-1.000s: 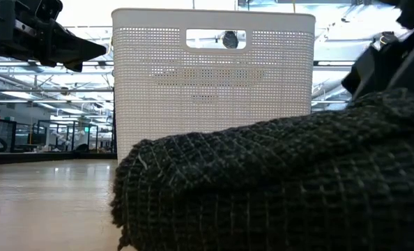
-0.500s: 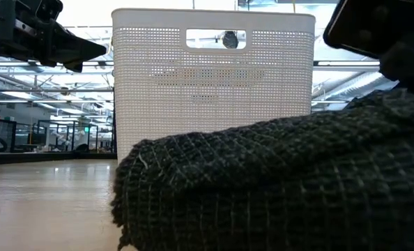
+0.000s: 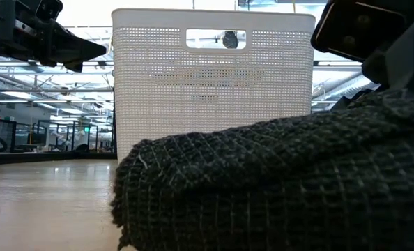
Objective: Pick & place medical supplies in basket/bin
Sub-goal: Put the red medicine bottle into the white bin
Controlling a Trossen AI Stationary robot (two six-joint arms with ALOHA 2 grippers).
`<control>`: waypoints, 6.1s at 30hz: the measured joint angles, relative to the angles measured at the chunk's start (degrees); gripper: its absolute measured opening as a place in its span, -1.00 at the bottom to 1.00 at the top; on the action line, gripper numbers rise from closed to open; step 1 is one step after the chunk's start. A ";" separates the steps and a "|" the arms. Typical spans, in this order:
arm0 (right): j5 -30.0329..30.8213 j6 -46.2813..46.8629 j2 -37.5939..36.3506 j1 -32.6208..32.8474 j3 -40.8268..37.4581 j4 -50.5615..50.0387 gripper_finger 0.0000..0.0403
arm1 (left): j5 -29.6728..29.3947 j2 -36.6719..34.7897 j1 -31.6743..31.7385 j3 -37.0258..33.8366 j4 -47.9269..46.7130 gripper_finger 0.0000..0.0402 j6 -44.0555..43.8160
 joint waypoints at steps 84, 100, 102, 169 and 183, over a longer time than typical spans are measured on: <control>2.48 -47.91 -96.67 -18.57 -42.41 6.01 -0.43 | -1.60 -0.01 -0.01 0.00 -1.55 -0.95 0.22; -8.50 -51.04 -55.19 -41.88 -2.30 -15.14 -0.43 | -2.89 0.01 0.02 0.00 -3.77 -0.95 -4.12; -11.21 -50.96 -50.02 -45.26 3.60 -19.51 -0.43 | -2.86 0.01 0.00 0.00 -5.10 -0.95 -4.98; -29.98 -62.01 -6.49 -57.42 35.04 -35.24 -0.43 | -2.95 0.01 0.02 0.00 -6.47 -0.95 -0.43; -29.75 -61.22 5.52 -57.87 35.95 -44.68 -0.43 | -2.95 0.01 0.06 0.00 -6.56 -0.95 -0.17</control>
